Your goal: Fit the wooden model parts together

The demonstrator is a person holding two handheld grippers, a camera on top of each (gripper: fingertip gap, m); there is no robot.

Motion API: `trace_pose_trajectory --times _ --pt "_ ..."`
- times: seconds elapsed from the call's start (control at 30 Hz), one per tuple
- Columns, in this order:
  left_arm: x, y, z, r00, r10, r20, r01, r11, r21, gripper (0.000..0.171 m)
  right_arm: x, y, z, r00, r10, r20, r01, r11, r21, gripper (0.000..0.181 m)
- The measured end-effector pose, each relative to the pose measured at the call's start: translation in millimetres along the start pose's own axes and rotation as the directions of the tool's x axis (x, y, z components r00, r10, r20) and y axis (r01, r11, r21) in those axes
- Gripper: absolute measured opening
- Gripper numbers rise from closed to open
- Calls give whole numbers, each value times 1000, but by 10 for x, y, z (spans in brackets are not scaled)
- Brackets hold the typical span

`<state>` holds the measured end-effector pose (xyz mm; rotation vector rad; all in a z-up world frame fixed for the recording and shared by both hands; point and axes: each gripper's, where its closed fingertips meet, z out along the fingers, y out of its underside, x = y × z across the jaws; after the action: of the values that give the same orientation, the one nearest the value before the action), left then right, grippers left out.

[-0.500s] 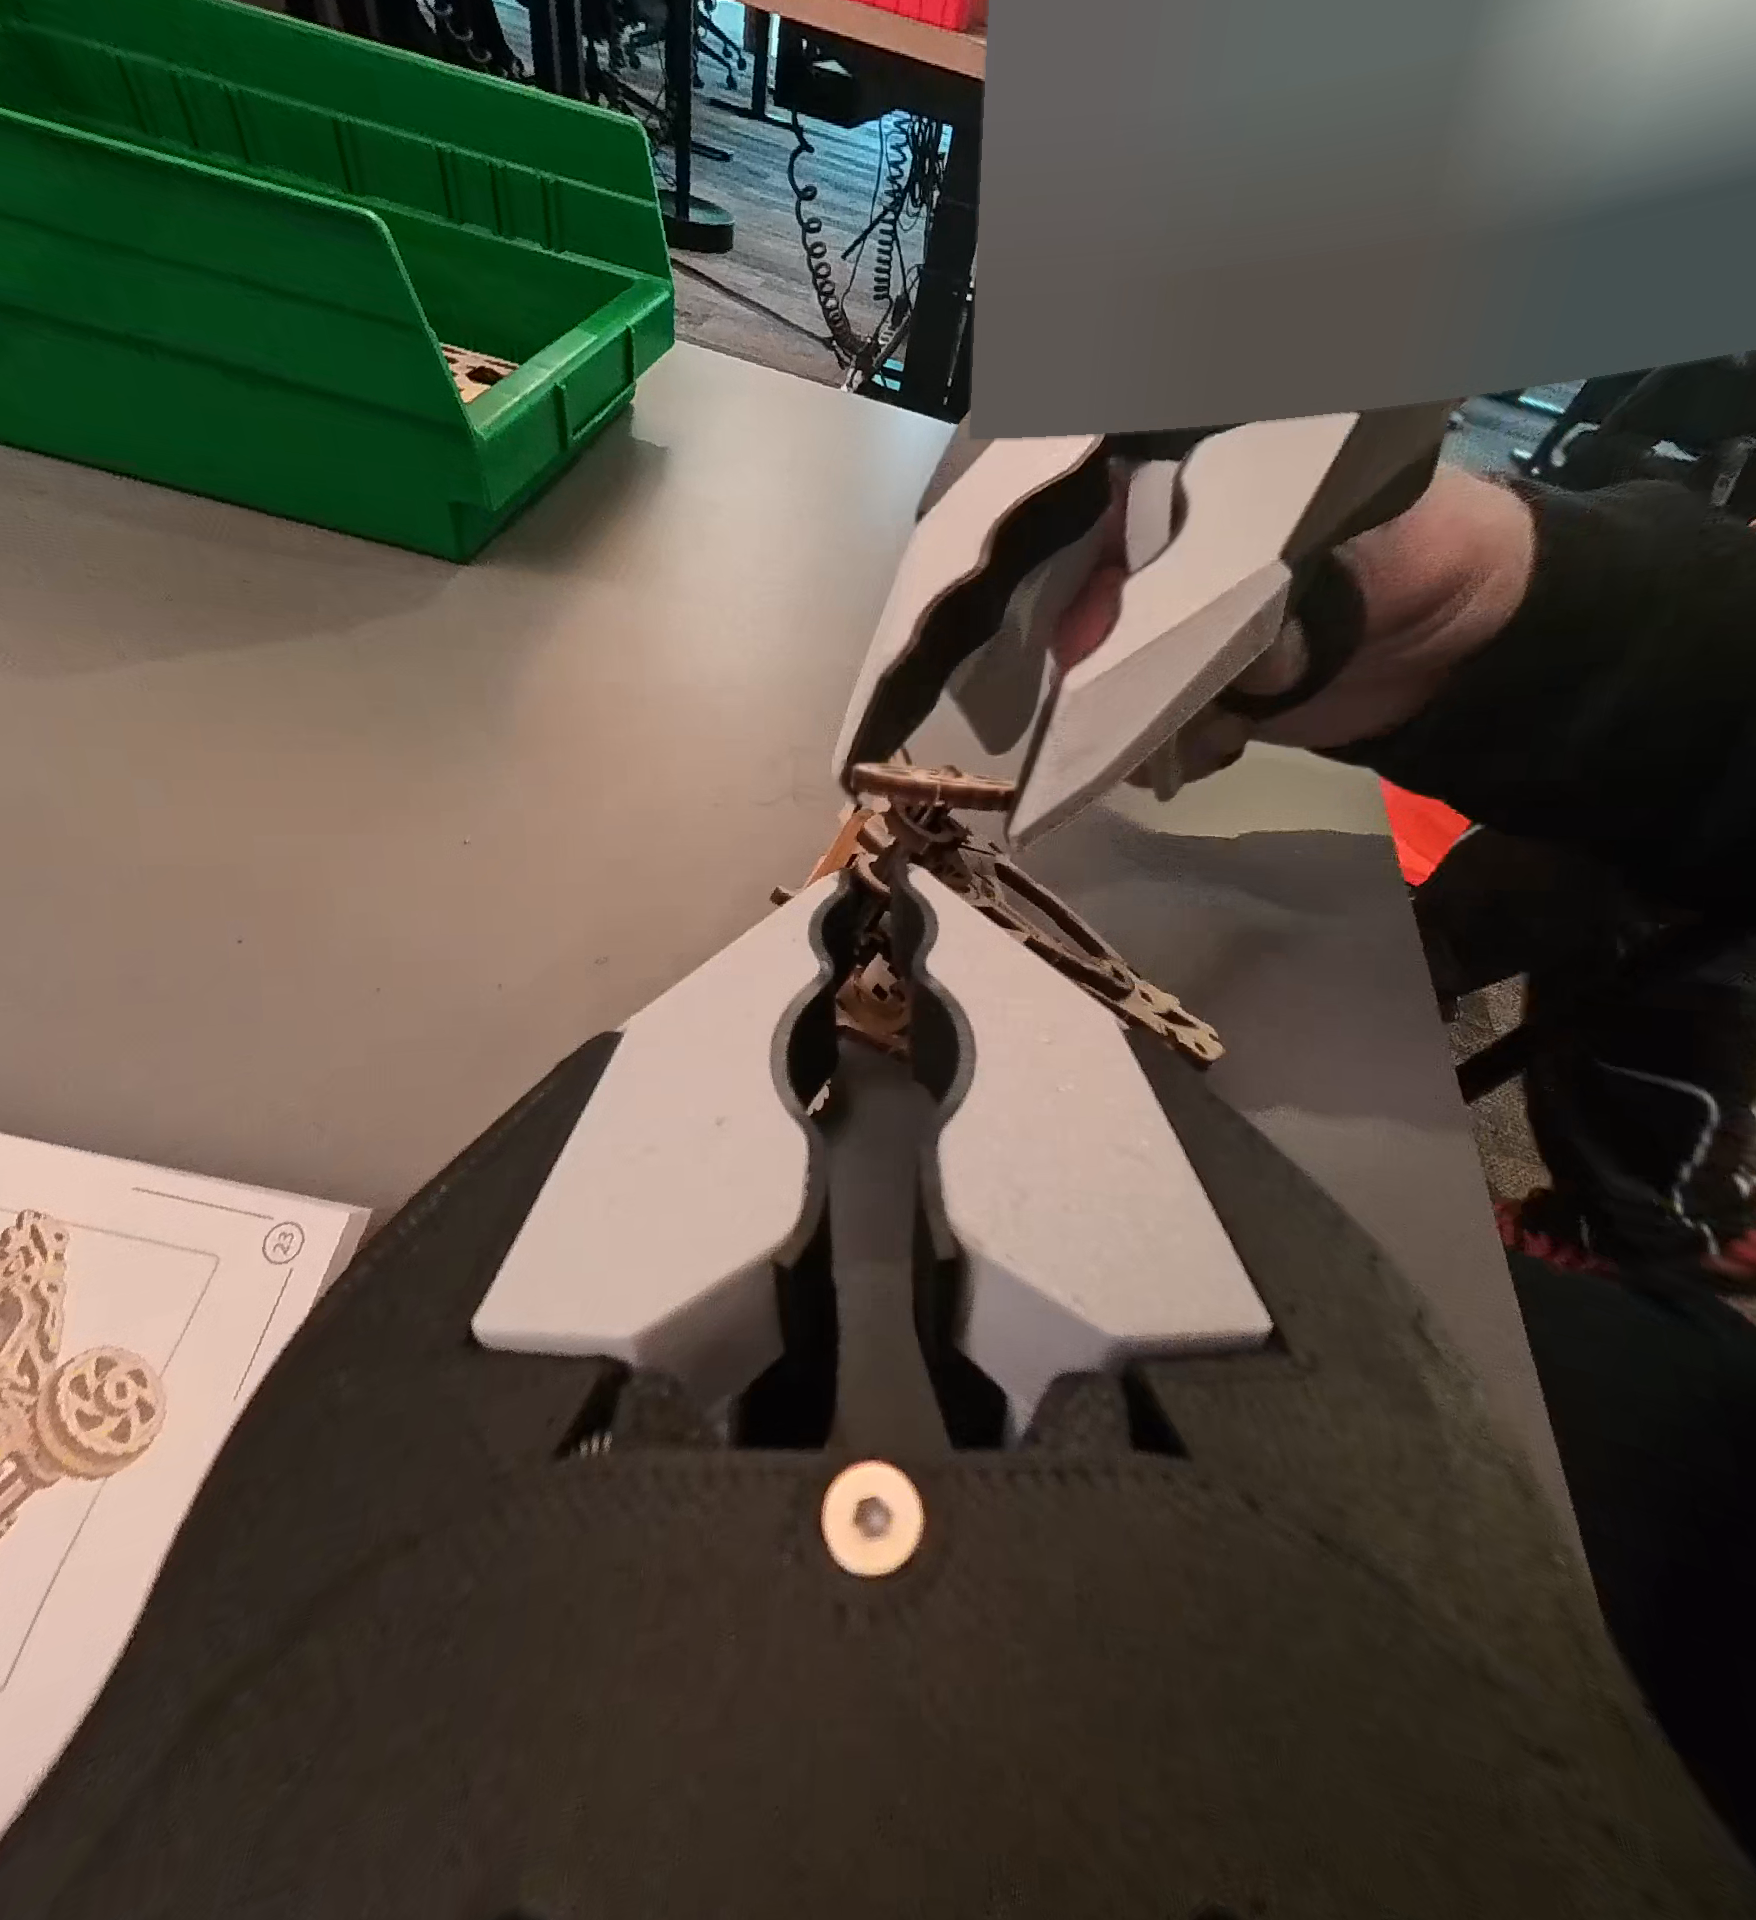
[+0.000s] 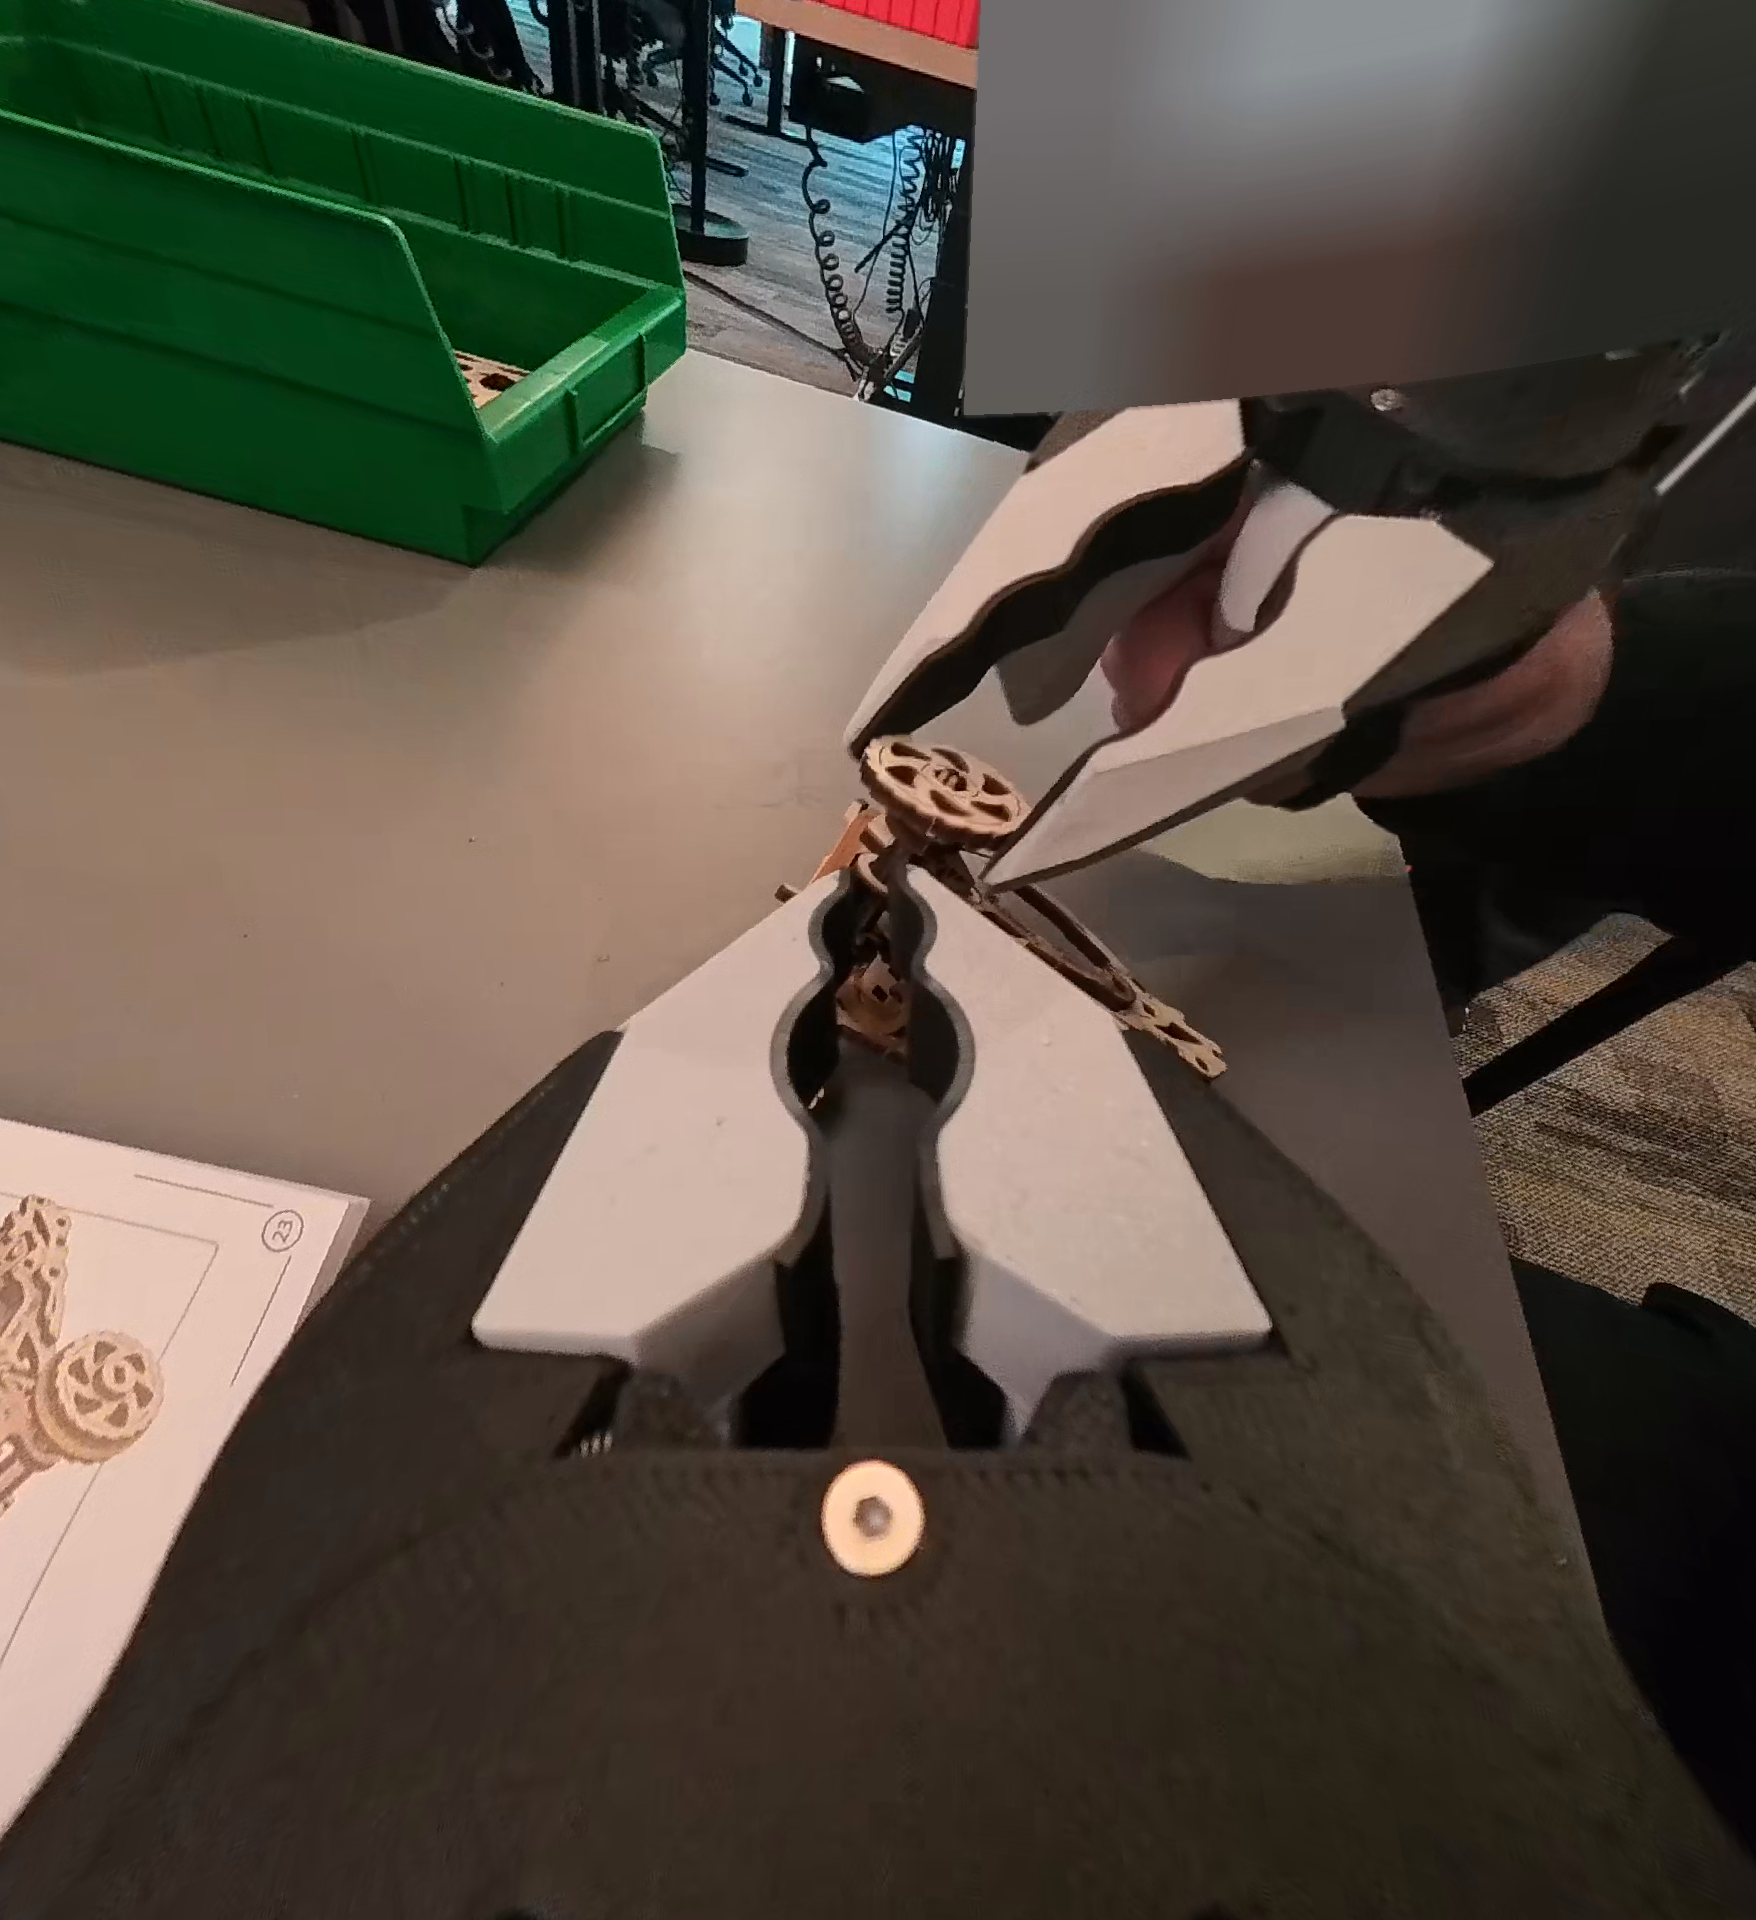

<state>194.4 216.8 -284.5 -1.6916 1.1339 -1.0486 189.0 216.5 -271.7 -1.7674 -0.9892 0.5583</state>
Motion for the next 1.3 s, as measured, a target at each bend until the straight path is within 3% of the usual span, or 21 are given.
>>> trace_pose_trajectory --times 0.2,0.53,0.67,1.07,1.3 --pt "-7 -1 -1 1000 3 11 -3 1000 2 2 15 5 9 985 -107 -134 103 994 -36 31" --pt "-27 -3 -1 999 9 34 -9 1000 3 2 35 12 26 983 6 -183 -18 998 -66 31" --pt "-26 -3 -3 999 15 39 -15 1000 4 2 37 3 15 983 108 -151 -113 993 -28 32" --pt "4 0 -8 1000 2 18 -2 1000 7 3 37 46 -62 986 111 -122 -123 988 -96 29" --pt "25 -1 -21 1000 -4 -4 4 1000 12 2 -7 45 -65 988 146 -41 -149 983 -106 29"
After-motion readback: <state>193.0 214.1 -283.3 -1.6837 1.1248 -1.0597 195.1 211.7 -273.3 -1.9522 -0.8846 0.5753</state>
